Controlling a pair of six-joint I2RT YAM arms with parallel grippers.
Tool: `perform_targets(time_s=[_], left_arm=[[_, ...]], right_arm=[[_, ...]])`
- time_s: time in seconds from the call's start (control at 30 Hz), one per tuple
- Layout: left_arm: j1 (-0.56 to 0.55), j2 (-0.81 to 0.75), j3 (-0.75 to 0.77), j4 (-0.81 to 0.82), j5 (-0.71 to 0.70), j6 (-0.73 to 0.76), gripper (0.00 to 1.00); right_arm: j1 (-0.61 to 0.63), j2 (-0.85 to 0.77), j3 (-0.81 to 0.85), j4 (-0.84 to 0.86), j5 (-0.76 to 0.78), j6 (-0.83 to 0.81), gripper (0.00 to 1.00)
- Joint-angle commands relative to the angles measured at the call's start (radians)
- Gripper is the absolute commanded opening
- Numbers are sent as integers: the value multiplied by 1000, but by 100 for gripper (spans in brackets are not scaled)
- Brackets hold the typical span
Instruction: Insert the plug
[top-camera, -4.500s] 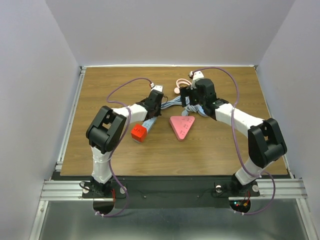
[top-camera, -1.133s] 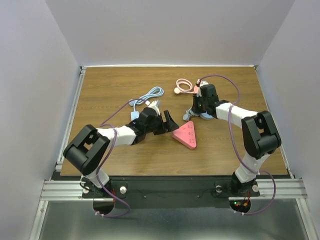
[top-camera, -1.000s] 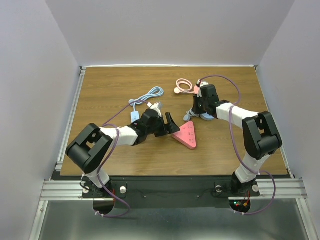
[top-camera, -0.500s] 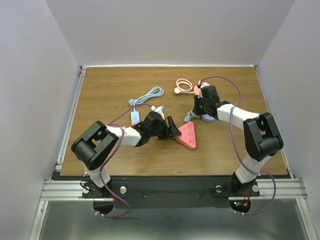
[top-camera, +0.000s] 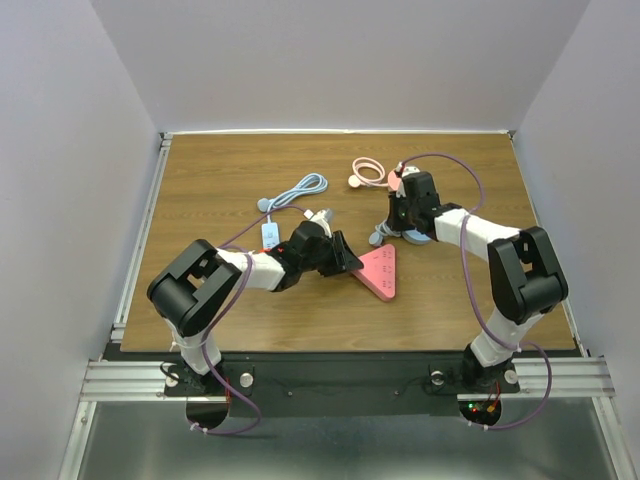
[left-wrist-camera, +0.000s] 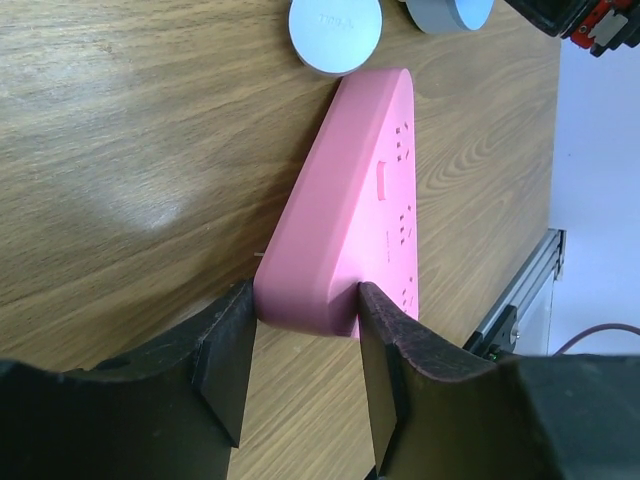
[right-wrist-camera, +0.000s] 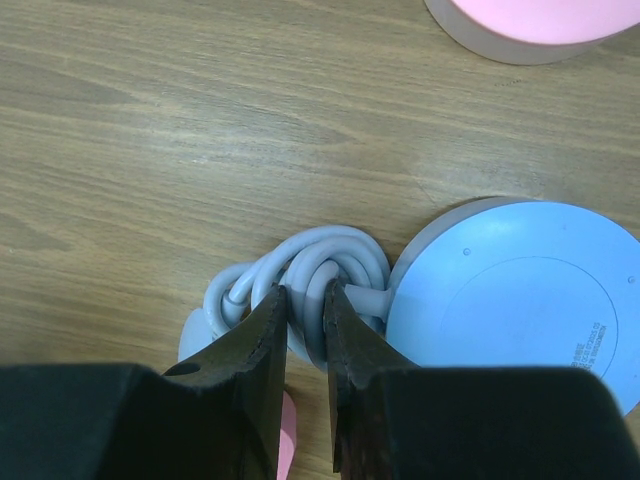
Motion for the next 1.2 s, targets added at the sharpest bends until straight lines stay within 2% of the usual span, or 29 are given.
perform_targets(time_s=[0.0, 0.13, 0.27, 0.57, 0.6, 0.73, 0.77, 0.83, 0.87, 0.9, 1.0, 1.07, 1.1, 1.13, 1.17], left_arm=[[20, 2, 21, 10, 4, 40, 0], [106, -18, -8, 4, -2, 65, 0], [239, -53, -40, 2, -6, 108, 0], [319, -32, 3, -39, -26, 169, 0], [321, -26, 4, -39, -26, 172, 0], [327, -30, 4, -39, -35, 188, 0], [328, -33, 6, -49, -44, 192, 0], [330, -33, 15, -65, -58, 209, 0], [333, -33, 19, -79, -65, 214, 0], [334, -32, 22, -87, -70, 218, 1], [336, -36, 29, -101, -85, 232, 22], [336, -44, 35, -118, -98, 241, 51], [336, -47, 38, -118, -99, 243, 51], [336, -53, 39, -119, -101, 246, 59], [336, -56, 42, -125, -101, 251, 62]], right_arm=[[2, -49, -18, -18, 58, 6, 0], [0, -78, -27, -24, 109, 25, 0], [-4, -109, -35, -44, 178, 47, 0], [-6, -134, -81, -59, 153, 67, 1], [-6, -140, -93, -59, 144, 66, 4], [-6, -201, -94, -67, 114, 49, 41], [-6, -235, -90, -67, 86, 22, 57], [-6, -269, -72, -65, 68, 0, 69], [-6, -295, -64, -65, 30, -53, 79], [-6, -302, -52, -65, 20, -75, 82], [-6, -293, -7, -65, -73, -204, 90], [-6, -255, 19, -65, -159, -276, 93], [-6, -237, 30, -67, -167, -281, 94], [-6, -217, 45, -67, -160, -279, 94], [-6, -194, 57, -76, -147, -269, 94]])
